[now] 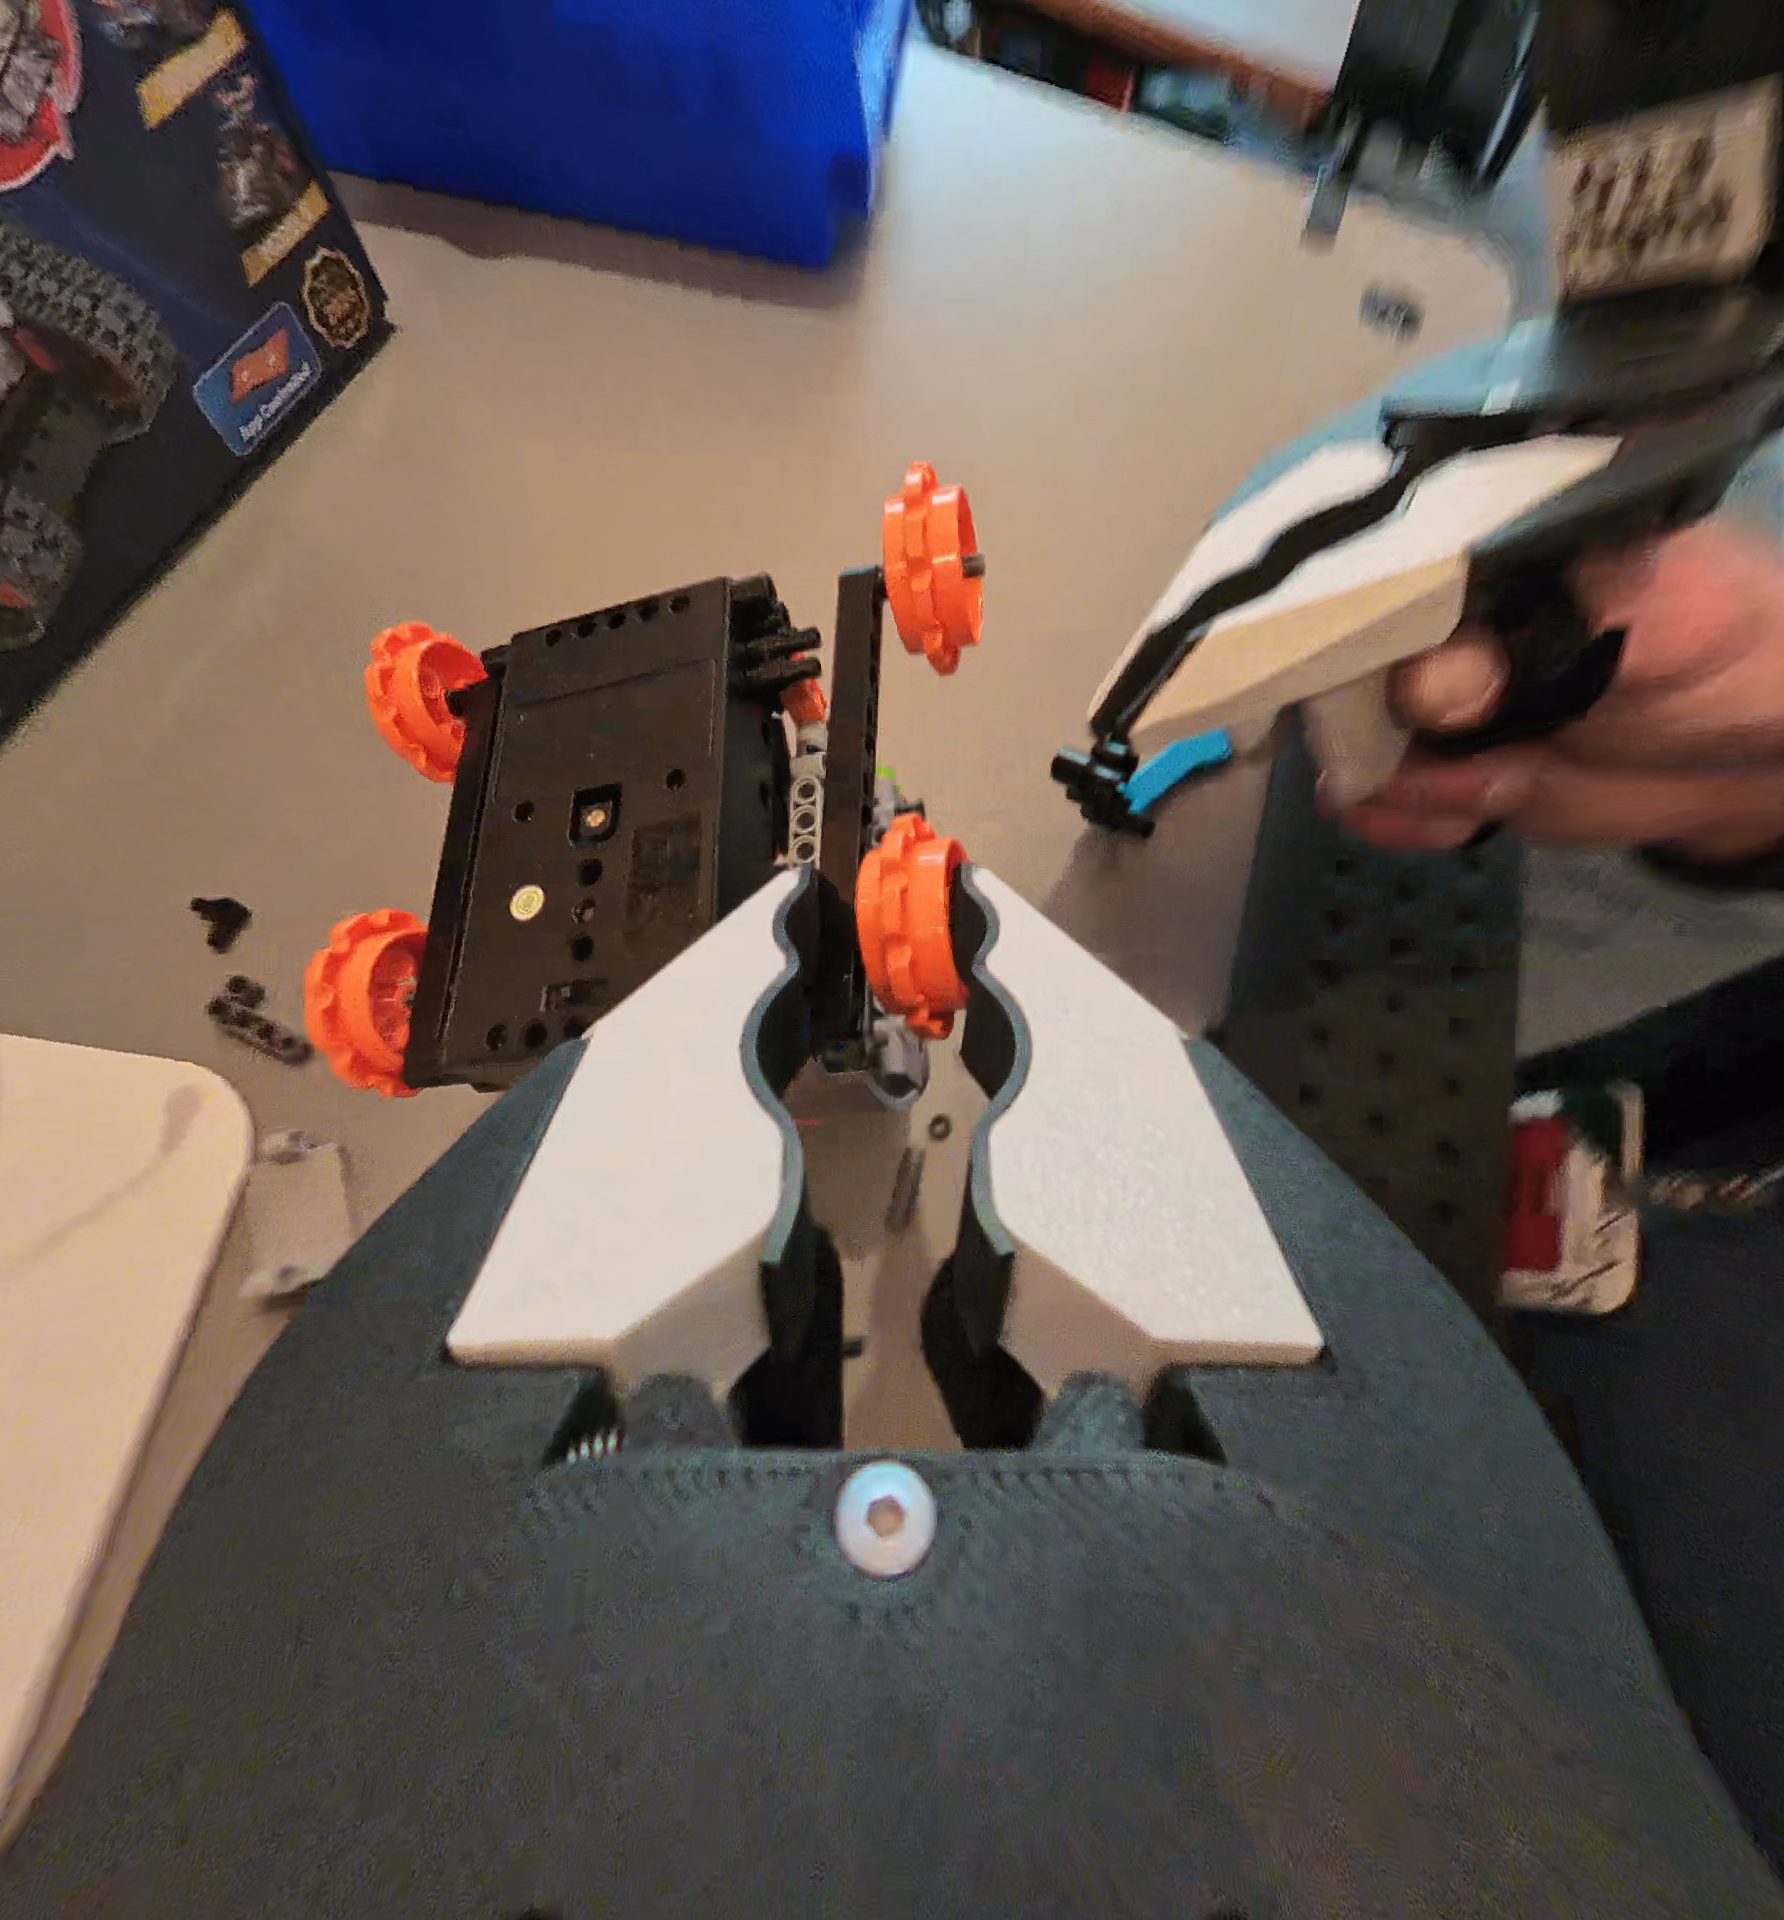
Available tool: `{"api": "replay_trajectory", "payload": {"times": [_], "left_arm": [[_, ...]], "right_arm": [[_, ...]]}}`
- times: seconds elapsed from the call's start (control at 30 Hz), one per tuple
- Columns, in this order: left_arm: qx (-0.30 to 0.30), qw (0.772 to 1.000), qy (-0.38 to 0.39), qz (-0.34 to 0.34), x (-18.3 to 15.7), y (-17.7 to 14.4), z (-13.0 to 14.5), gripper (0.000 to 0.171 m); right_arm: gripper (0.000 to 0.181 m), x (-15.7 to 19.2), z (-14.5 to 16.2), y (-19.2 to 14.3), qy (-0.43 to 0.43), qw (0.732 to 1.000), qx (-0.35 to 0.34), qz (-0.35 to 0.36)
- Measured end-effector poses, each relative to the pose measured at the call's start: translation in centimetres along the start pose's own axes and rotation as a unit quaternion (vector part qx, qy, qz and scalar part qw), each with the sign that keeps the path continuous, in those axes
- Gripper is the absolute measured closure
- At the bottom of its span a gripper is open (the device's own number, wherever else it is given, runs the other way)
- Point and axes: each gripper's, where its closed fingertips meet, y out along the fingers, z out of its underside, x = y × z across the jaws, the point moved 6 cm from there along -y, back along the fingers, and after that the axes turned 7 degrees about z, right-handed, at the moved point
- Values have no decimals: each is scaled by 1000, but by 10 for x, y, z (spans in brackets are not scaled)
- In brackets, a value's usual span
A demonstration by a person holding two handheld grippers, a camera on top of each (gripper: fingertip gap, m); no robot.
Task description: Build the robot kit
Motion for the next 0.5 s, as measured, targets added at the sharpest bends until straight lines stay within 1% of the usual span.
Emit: {"api": "replay_trajectory", "payload": {"times": [0.07,0.17,0.33,0.4,0.5], "left_arm": [[-48,997,-55,16,5,-4,-2,147],[-101,987,-120,37,9,-7,-4,147],[-168,962,-209,49,12,-11,1,147],[-201,947,-247,49,12,-13,7,147],[-253,916,-307,50,15,-20,22,147]], "right_arm": [[177,-4,-3,5,13,1000,-14,1],[177,-10,-9,13,37,999,-37,2],[177,-16,-15,30,71,996,-48,-2],[177,-18,-17,35,80,996,-48,0],[177,-17,-18,42,74,996,-39,0]]}}
